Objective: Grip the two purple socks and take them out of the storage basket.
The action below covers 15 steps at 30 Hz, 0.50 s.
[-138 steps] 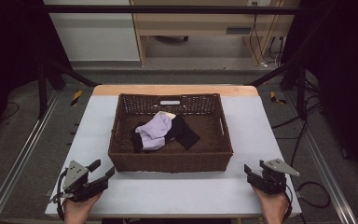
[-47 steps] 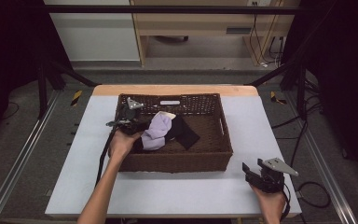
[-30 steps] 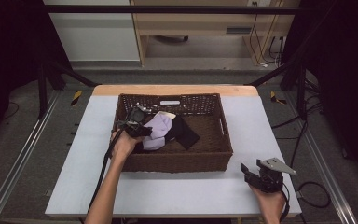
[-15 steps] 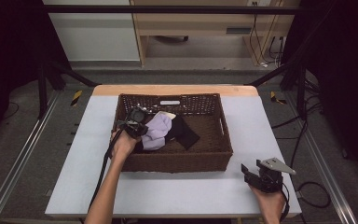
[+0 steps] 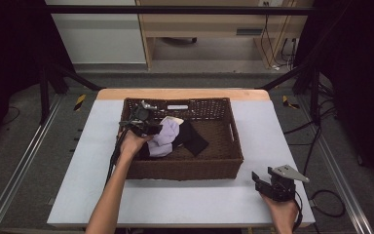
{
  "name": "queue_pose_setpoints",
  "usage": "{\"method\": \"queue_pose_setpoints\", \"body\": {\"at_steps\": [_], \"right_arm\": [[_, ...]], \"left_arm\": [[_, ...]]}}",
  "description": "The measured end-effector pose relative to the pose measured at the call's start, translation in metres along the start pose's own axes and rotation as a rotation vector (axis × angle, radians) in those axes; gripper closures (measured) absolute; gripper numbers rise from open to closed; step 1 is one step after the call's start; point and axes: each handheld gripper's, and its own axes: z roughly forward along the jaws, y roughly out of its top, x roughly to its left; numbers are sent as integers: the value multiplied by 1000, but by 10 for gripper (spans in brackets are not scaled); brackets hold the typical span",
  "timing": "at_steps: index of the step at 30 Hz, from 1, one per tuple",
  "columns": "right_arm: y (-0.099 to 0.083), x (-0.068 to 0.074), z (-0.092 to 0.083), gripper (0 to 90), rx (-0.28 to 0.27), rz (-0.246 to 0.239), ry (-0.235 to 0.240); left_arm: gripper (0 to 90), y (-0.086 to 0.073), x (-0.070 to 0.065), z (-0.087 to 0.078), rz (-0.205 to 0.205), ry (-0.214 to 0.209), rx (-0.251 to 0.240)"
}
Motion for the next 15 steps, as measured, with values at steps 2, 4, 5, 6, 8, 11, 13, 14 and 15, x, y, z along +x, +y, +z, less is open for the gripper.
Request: {"method": "queue_pose_setpoints", "body": {"at_steps": [2, 4, 5, 6, 8, 11, 13, 14, 15], "right_arm": [[0, 0, 0, 352, 4, 1, 5], [0, -1, 1, 350, 5, -1, 5], [0, 0, 2, 349, 6, -2, 6], [1, 0, 1, 347, 9, 2, 8], [0, 1, 1, 345, 12, 3, 9], [0, 0, 2, 343, 12, 0, 7], [0, 0, 2, 343, 17, 1, 6], [0, 0, 3, 342, 16, -2, 5], [0, 0, 3, 342, 16, -4, 5]], "left_arm": [[511, 0, 1, 0, -18, -8, 0], [511, -1, 1, 2, -12, -10, 27], [511, -2, 0, 4, -4, -13, 37], [512, -2, 0, 6, 0, -19, 45], [513, -3, 0, 9, 4, -33, 61], [513, -5, -1, 15, 24, -25, 108], [536, -5, -1, 16, 27, -33, 117], [557, -5, -1, 16, 27, -34, 125], [595, -5, -1, 17, 27, -35, 140]]}}
